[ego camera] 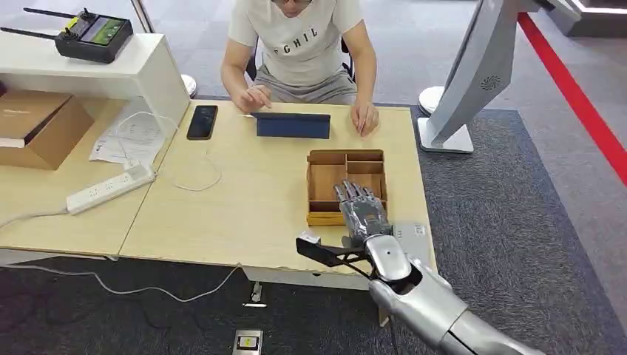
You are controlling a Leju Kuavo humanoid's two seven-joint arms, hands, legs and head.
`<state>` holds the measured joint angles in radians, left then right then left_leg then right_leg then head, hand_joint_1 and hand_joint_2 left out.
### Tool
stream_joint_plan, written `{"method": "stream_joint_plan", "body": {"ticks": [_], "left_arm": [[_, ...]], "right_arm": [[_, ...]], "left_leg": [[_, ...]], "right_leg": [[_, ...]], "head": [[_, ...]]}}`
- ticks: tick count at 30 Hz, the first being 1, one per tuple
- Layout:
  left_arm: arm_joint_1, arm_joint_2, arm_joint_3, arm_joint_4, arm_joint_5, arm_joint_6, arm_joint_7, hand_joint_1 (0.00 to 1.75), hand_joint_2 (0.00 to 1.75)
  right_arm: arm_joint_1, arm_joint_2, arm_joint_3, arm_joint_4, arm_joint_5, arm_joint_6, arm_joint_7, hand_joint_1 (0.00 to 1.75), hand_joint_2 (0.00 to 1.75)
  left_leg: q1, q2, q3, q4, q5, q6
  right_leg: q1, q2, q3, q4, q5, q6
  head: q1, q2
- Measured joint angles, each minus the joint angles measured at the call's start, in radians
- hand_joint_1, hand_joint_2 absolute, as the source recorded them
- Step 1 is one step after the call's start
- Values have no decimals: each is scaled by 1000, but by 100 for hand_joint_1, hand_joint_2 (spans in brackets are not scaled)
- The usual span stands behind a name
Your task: Pass the card to the sensor for recognition and then transmit it.
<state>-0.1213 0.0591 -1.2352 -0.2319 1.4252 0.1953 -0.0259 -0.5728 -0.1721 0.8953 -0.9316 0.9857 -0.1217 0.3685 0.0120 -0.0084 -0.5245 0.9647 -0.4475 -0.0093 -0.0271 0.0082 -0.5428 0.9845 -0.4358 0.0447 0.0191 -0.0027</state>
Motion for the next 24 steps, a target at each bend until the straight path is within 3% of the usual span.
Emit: {"method": "stream_joint_plan", "body": {"ticks": [24], "left_arm": [[1,6,16,0,5,3,8,0,0]], "right_arm": [[-97,15,21,172,0,-37,3,0,175]], "left_leg": [[0,0,0,0,0,0]], "right_leg": [[0,0,0,0,0,0]], "head": [[0,0]]}}
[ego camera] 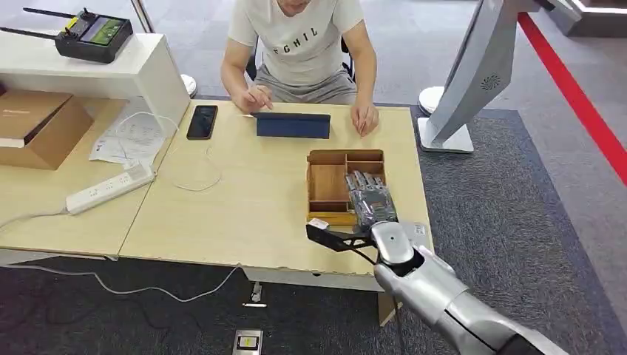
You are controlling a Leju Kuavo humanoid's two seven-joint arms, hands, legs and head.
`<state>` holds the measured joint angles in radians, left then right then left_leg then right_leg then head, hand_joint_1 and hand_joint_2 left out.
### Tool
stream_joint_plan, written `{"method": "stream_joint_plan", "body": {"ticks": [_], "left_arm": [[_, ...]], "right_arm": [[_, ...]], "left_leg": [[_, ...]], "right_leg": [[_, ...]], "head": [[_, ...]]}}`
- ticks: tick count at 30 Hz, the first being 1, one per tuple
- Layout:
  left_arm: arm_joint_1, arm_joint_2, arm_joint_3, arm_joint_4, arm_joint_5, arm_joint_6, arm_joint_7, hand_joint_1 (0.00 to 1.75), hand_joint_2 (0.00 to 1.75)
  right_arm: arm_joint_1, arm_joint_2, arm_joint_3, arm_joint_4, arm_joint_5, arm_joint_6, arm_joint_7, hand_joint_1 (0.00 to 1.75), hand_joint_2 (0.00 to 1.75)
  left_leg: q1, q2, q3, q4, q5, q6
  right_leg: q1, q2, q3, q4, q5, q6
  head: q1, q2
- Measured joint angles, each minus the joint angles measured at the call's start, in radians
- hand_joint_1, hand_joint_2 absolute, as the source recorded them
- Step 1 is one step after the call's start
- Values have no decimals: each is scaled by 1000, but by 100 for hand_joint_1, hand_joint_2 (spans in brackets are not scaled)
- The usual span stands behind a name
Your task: Pass the card to the sensor for recognition and then transmit it.
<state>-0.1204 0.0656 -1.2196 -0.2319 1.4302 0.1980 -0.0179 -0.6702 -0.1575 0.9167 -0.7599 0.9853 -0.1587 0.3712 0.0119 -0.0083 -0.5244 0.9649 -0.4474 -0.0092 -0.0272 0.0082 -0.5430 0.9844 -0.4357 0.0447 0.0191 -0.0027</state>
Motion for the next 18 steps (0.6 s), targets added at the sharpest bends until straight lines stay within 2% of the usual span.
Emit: {"method": "stream_joint_plan", "body": {"ticks": [18], "left_arm": [[1,2,1,0,13,3,0,0,0]], "right_arm": [[-15,-3,2,52,7,2,-2,0,175]], "left_leg": [[0,0,0,0,0,0]], "right_leg": [[0,0,0,0,0,0]], "head": [[0,0]]}}
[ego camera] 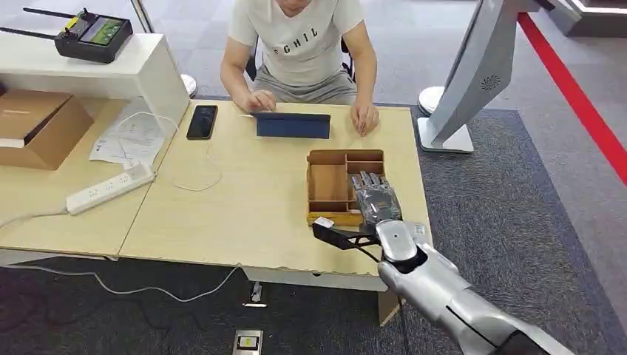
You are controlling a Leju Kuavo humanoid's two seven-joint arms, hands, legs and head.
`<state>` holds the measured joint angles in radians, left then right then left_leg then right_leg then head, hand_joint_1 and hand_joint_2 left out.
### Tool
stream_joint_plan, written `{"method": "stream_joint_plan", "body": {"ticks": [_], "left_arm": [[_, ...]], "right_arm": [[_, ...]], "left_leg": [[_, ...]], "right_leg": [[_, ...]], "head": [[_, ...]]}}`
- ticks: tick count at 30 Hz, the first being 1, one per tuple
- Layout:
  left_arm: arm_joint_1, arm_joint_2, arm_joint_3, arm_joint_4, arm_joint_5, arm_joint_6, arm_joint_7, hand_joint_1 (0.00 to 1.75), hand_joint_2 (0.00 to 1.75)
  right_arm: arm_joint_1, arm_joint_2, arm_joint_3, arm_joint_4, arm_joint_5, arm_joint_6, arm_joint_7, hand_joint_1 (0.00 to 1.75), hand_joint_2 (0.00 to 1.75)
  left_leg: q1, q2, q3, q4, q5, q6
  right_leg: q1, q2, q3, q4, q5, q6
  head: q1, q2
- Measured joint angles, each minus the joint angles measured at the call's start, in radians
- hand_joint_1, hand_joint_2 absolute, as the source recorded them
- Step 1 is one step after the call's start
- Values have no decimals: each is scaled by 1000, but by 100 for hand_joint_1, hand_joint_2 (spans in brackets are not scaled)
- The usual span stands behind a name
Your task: Pass the card to the sensor for recognition and then transmit it.
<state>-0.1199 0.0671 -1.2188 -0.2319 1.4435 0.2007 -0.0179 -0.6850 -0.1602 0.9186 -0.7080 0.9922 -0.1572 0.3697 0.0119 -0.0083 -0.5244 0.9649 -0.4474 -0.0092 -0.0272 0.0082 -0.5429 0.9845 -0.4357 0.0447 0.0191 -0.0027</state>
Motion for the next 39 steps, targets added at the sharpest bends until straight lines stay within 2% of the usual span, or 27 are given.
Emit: {"method": "stream_joint_plan", "body": {"ticks": [26,39], "left_arm": [[1,-2,24,0,20,27,7,0,0],[1,-1,24,0,14,12,10,0,0]], "right_arm": [[-37,19,4,48,10,-2,-19,0,175],[-36,-16,5,46,7,18,19,0,175]], "left_leg": [[0,0,0,0,0,0],[0,0,0,0,0,0]], "right_leg": [[0,0,0,0,0,0],[0,0,0,0,0,0]], "head": [[0,0],[0,0]]}}
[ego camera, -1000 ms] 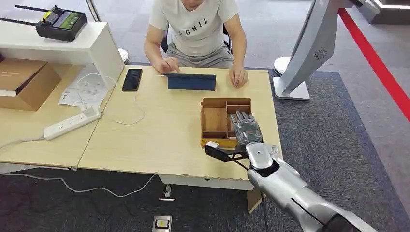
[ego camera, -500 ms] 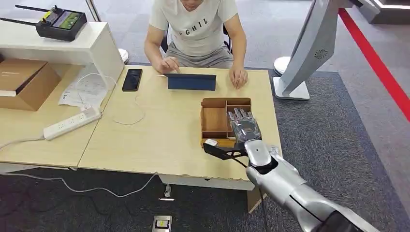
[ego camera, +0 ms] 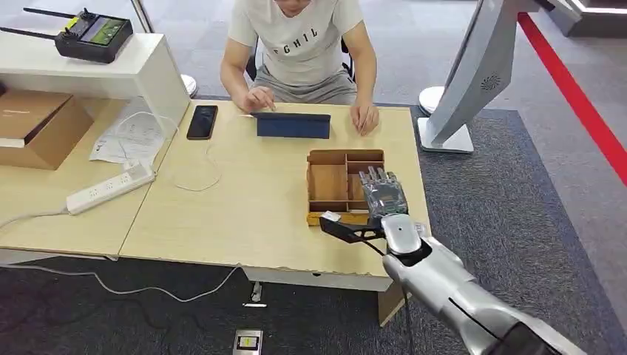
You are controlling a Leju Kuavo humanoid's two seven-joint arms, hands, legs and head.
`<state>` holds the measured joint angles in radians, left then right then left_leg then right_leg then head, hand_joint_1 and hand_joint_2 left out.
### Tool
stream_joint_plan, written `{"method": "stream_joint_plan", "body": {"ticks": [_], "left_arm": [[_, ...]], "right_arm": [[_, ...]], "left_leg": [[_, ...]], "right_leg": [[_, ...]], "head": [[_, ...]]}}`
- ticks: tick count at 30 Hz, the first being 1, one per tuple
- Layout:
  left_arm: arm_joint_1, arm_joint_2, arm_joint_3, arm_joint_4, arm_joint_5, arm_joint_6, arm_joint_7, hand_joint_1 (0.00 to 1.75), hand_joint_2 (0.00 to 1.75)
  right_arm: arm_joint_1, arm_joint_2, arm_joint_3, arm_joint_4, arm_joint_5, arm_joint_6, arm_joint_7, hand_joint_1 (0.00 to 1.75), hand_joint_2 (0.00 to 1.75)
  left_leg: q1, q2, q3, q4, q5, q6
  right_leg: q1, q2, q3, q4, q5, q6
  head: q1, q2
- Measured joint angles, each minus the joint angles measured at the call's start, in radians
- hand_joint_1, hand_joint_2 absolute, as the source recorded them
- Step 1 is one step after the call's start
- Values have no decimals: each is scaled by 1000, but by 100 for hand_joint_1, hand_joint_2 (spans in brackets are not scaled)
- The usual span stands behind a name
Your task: Pass the card to the sensor for recognition and then transmit it.
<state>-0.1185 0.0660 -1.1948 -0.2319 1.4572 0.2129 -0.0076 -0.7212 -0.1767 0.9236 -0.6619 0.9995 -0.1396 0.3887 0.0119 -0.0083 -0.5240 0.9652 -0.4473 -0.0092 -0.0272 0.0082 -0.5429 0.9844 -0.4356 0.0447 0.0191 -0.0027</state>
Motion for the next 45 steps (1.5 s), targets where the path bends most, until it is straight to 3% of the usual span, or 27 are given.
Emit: {"method": "stream_joint_plan", "body": {"ticks": [11,24,35,45], "left_arm": [[1,2,0,0,-5,-11,3,0,0],[1,2,0,0,10,2,7,0,0],[1,2,0,0,12,1,5,0,0],[1,2,0,0,14,5,-5,0,0]], "right_arm": [[4,-66,-4,-33,-2,21,21,0,175],[45,-80,-38,-138,-151,62,15,0,175],[98,-121,-55,-272,-163,81,66,0,175],[120,-143,-57,-293,-165,68,55,0,175]], "left_leg": [[0,0,0,0,0,0],[0,0,0,0,0,0],[0,0,0,0,0,0],[0,0,0,0,0,0]], "right_leg": [[0,0,0,0,0,0],[0,0,0,0,0,0],[0,0,0,0,0,0],[0,0,0,0,0,0]], "head": [[0,0],[0,0],[0,0],[0,0]]}}
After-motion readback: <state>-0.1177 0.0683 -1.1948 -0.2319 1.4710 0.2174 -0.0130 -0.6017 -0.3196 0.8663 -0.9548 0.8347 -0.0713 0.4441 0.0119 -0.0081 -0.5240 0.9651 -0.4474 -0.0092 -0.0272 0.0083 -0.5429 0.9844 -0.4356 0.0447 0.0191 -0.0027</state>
